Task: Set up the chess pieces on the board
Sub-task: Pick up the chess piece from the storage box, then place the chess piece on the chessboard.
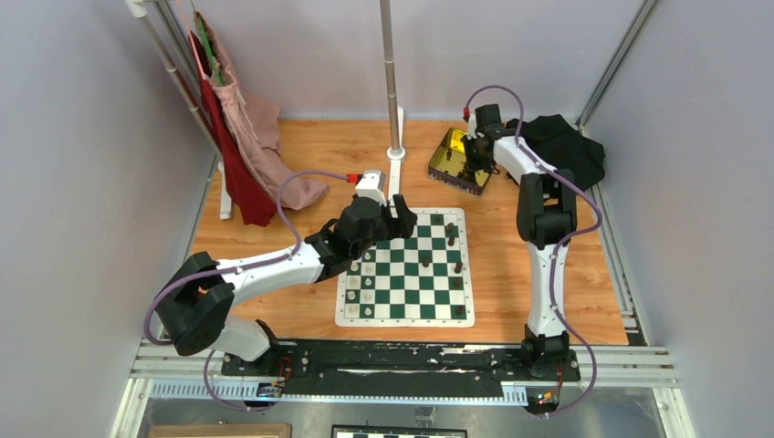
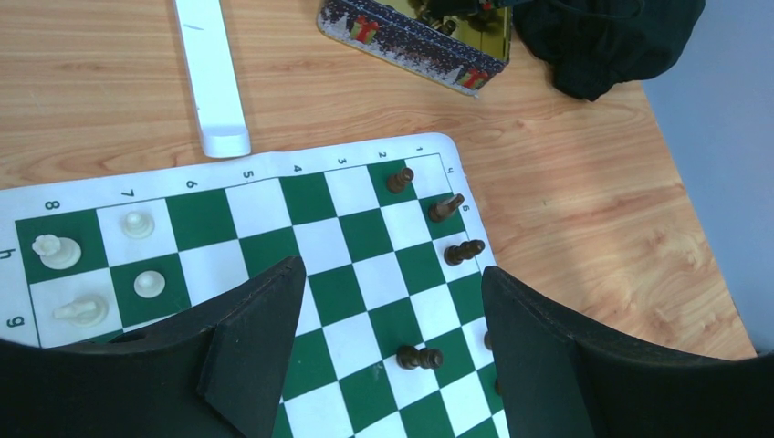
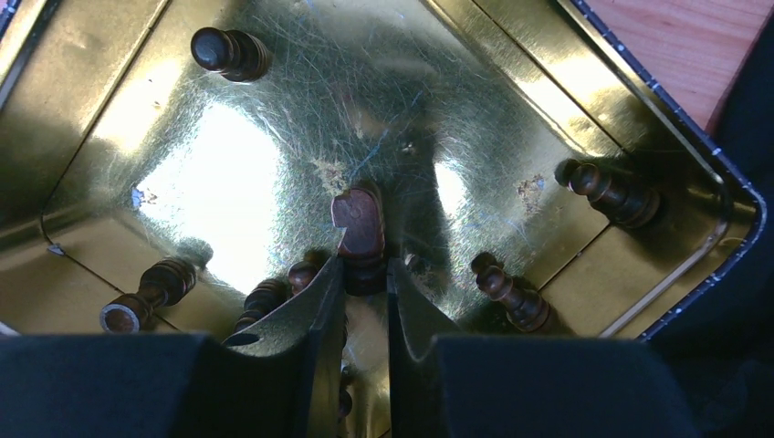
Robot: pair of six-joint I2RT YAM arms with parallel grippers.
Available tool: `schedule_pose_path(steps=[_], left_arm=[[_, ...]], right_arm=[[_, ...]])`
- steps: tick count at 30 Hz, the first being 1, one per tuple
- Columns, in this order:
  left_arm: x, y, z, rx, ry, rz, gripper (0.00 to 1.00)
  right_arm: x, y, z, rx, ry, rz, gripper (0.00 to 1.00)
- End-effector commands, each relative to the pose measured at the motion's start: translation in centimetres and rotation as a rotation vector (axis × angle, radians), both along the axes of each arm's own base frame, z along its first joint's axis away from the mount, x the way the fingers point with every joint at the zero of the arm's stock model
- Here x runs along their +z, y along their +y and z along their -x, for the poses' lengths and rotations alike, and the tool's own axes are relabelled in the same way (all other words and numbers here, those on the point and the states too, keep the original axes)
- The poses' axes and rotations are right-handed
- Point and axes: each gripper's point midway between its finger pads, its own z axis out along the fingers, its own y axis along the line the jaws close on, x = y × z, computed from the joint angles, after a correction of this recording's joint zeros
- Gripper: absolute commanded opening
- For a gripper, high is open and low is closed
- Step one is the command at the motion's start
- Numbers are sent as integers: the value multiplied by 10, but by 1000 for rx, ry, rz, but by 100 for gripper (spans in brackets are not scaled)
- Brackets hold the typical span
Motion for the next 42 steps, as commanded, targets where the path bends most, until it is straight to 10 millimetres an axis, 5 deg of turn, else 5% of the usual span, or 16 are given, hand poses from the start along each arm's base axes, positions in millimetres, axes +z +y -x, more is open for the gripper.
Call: schedule_pose_path(steps=[1,19,27,42], left_arm=[[12,-2,-2,2,-26,38,76],[18,4,4,3,-31,62,76],[30,5,2,14,-46,88,76],[77,-22,0,-33,-52,259,77]], right_arm=[[36,-6,0,-13,-50,-16,0],[90,4,24,8,-128,-36,0],[112,30,70,87,-186,-126,0],[149,110,192,355,-301,-321,0]])
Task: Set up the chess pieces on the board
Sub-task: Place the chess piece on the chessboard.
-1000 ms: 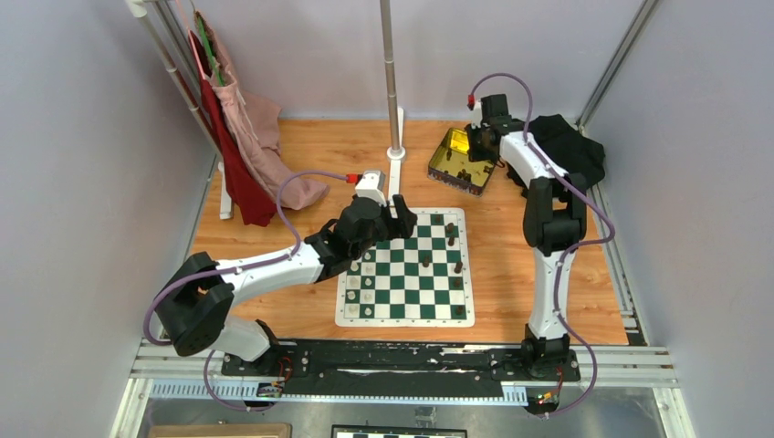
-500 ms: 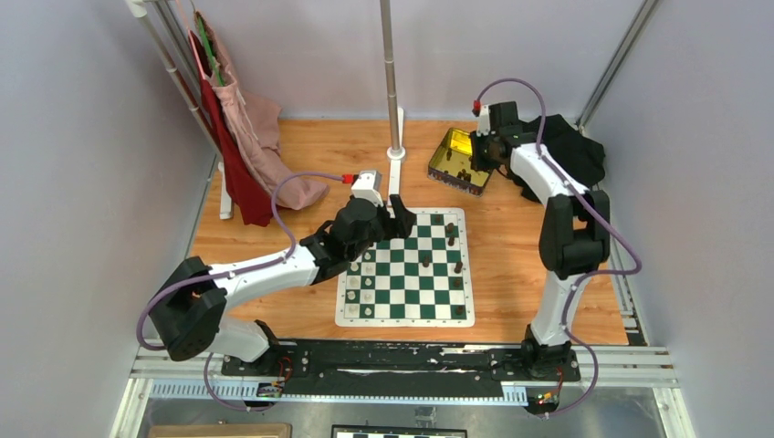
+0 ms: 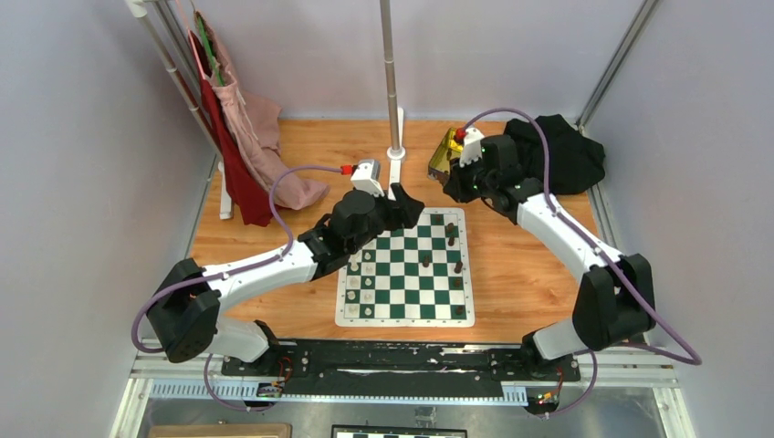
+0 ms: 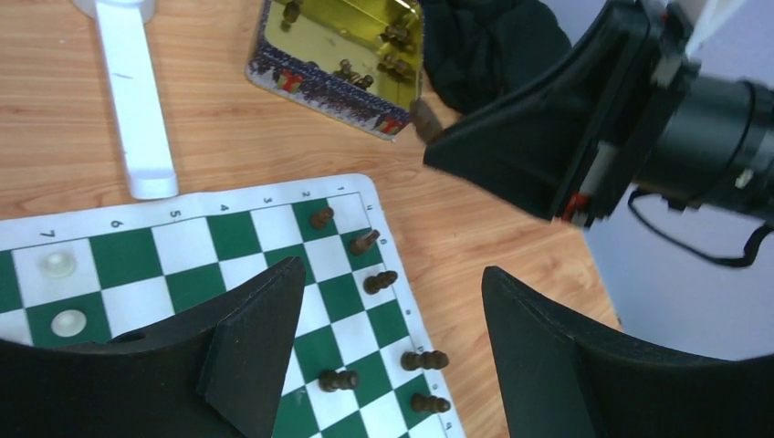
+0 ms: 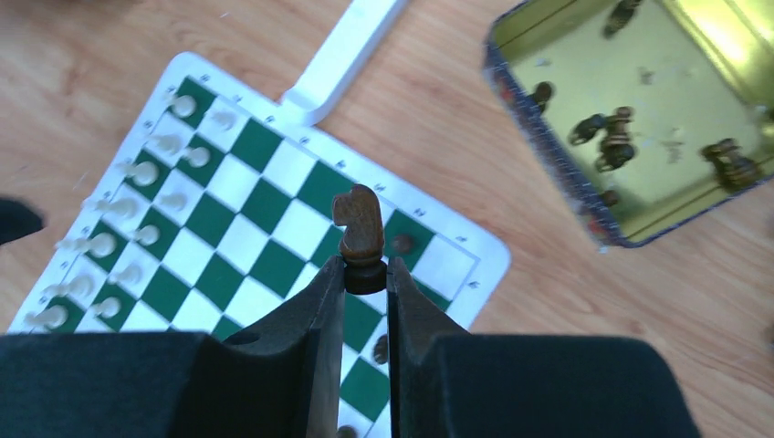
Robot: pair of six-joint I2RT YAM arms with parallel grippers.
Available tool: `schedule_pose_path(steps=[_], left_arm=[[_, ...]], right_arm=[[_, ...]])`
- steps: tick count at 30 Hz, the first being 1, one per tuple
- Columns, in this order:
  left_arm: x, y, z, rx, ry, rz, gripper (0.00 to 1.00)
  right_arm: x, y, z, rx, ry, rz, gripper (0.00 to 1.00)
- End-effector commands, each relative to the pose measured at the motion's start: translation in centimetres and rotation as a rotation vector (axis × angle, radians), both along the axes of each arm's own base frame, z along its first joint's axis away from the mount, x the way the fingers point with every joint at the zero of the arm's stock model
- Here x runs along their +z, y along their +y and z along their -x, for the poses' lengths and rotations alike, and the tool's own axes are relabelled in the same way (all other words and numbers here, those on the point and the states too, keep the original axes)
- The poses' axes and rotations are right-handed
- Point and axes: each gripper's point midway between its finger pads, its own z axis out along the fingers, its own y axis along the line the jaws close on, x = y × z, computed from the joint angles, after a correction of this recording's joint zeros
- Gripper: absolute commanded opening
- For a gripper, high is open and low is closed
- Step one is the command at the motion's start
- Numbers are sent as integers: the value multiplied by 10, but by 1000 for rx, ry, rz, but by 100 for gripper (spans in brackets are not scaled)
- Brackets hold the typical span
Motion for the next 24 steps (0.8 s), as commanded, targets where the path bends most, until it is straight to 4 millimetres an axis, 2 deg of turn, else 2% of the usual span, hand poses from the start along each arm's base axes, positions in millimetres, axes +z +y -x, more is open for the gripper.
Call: schedule_pose_path(steps=[1,8,14,24], left_arm=[[30,-10,-3,-7,-18,123,77],[20,-19,-4,-8,35,189,76],[9,-27,-7,-14,70,218,74],[1,-27,-16,-3,96,247,67]], right_arm=[[11,28,30,85,-36,-77,0],[20,49,63,178,-77,-121,0],[27,59,77,236,-94,-178,0],[22,77,93,305,-86,-185,0]])
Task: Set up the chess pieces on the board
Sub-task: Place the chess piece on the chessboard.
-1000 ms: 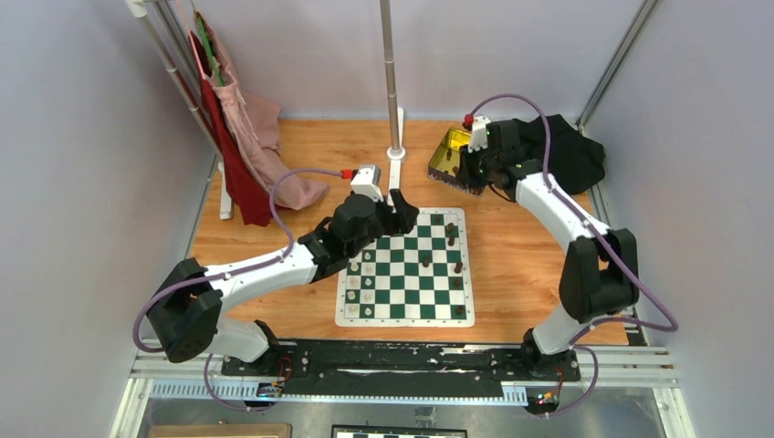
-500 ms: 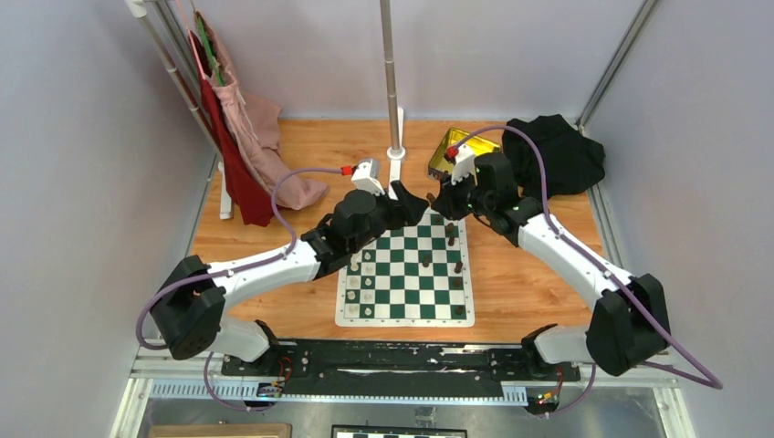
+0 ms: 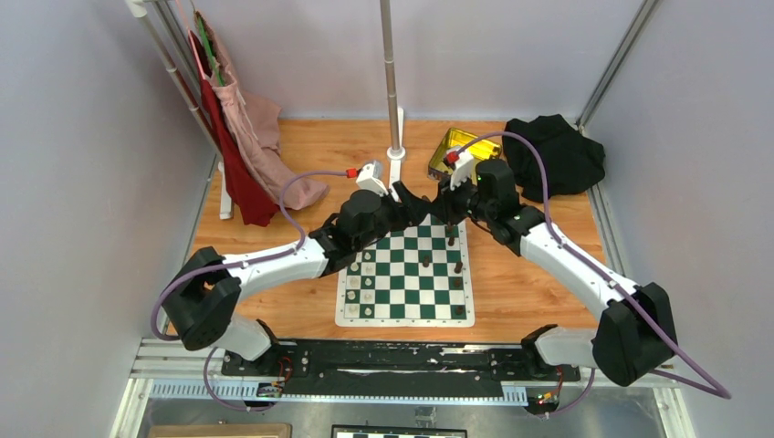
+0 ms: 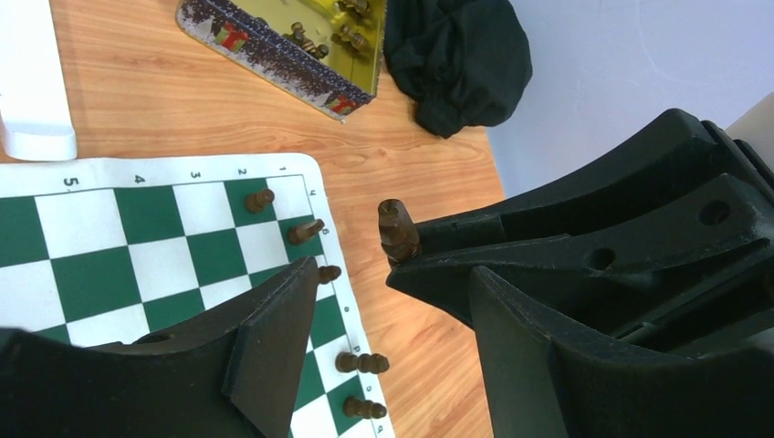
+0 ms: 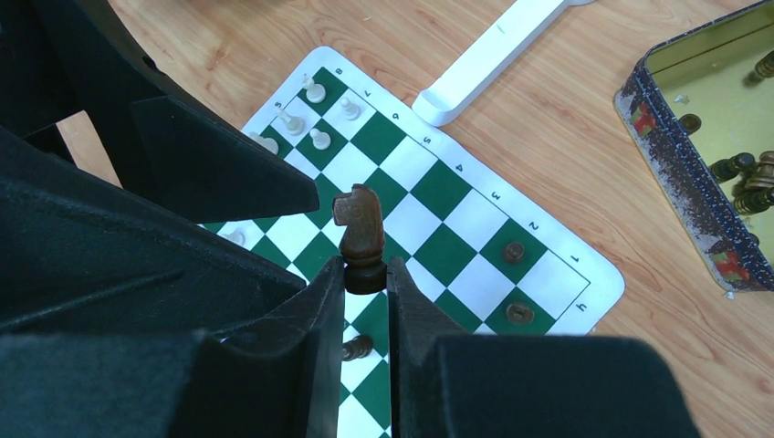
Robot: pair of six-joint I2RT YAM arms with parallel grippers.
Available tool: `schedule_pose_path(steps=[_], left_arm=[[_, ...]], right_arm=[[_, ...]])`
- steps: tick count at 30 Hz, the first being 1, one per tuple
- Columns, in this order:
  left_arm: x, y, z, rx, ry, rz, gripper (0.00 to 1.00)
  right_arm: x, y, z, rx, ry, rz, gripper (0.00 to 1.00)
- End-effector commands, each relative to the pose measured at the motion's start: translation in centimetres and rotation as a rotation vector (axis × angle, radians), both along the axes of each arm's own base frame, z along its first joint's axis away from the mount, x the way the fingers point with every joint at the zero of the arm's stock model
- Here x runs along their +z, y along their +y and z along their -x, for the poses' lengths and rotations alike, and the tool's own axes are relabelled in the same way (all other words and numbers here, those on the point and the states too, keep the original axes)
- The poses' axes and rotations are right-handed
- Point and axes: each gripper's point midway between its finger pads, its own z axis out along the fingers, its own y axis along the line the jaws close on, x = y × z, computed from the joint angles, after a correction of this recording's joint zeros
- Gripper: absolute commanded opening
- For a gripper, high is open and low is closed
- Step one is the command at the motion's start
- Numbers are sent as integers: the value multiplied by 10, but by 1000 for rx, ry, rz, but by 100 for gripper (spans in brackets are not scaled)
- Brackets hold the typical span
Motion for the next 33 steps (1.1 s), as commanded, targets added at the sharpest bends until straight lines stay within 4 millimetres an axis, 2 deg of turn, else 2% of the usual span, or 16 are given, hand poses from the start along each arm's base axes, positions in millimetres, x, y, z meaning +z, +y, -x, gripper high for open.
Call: schedule_pose_path(steps=[1,10,20,33], left_arm=[[10,-1,-12,24,-19,61,66],[1,-2,-19,30,0,76,59],[-1,4,-29,58,19,108,58],[4,8,-30,70,15,124,59]], right_arm=[[9,25,19,100,-31,-47,0],[11,33,35,148,-33,-67,0],[13,35,47,175,-40,-70,0],[8,34,55,185,-40,-60,0]])
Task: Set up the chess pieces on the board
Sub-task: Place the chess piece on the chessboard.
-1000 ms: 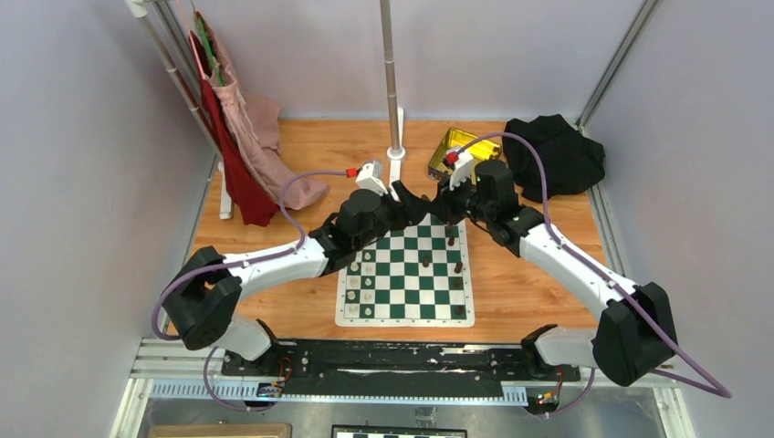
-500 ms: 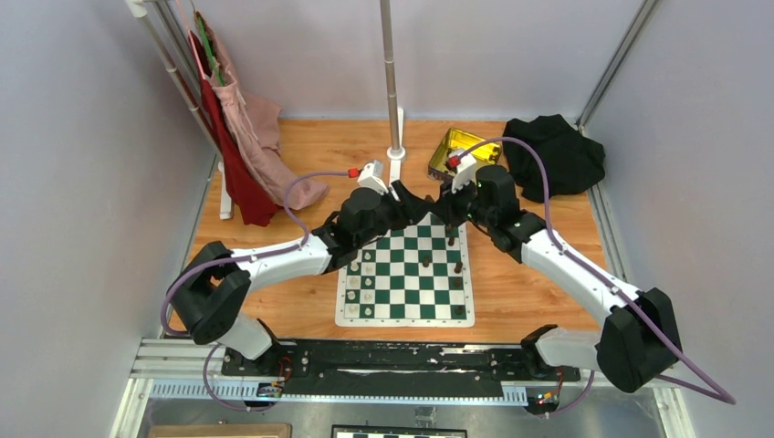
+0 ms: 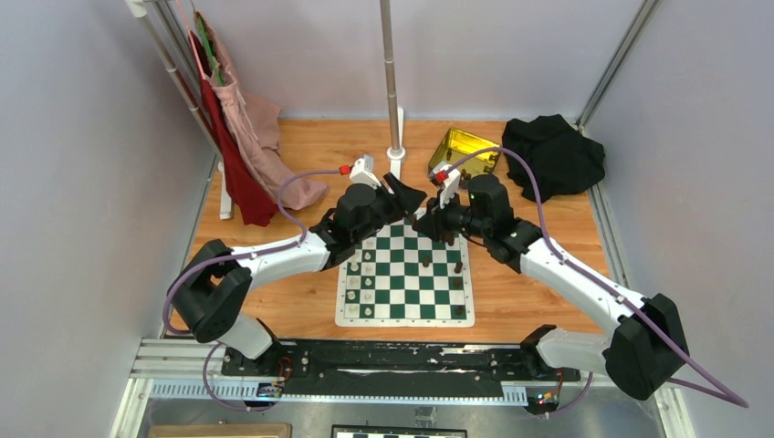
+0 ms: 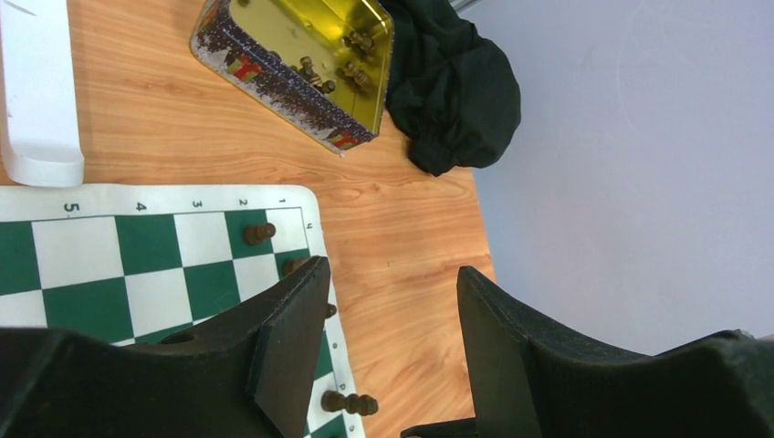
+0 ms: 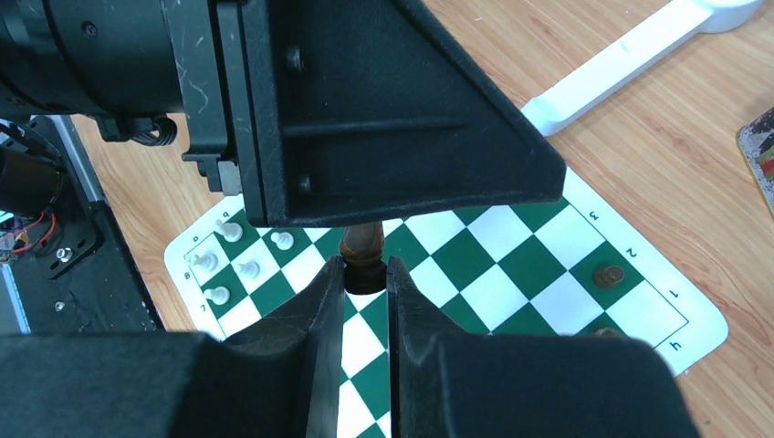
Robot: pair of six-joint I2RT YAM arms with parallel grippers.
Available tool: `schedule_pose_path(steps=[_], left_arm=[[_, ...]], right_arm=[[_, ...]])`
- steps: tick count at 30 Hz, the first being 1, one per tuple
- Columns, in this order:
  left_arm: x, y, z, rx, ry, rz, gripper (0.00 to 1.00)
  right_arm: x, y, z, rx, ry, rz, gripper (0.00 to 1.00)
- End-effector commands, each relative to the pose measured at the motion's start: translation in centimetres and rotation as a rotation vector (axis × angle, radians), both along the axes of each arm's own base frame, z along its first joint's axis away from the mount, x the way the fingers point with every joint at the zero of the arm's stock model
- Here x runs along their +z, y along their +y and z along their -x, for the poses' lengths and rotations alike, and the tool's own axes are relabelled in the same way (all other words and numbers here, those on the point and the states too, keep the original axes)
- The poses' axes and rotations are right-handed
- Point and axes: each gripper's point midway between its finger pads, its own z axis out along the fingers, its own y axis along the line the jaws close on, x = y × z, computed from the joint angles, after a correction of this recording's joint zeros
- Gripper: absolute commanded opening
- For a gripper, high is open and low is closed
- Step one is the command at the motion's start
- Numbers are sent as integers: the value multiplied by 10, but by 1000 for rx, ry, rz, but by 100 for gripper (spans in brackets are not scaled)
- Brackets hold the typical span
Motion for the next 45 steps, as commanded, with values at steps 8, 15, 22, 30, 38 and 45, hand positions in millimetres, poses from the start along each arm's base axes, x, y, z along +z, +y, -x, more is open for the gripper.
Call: schedule_pose_path(steps=[8,15,22,30,38,45], left_arm=[[2,5,3,9,-12,35,59],[1,11,9,12,-7,38,59],[2,12,12,2,-3,50,59],[7,15,17,-2,-2,68,59],[9,15,23,-19,0,81,50],[4,13,25,-35,19,82,43]], right_arm=[[5,-1,1,-7,-37,-10,0],[6,-2,-6,-32,-58,-12,0],[5,0,-10,-43,-60,-17,0],[0,2,-16,-55,-62,-13,0],[-5,5,-20,-57,-60,-19,0],[-6,8,-24,-58,-61,-20,0]])
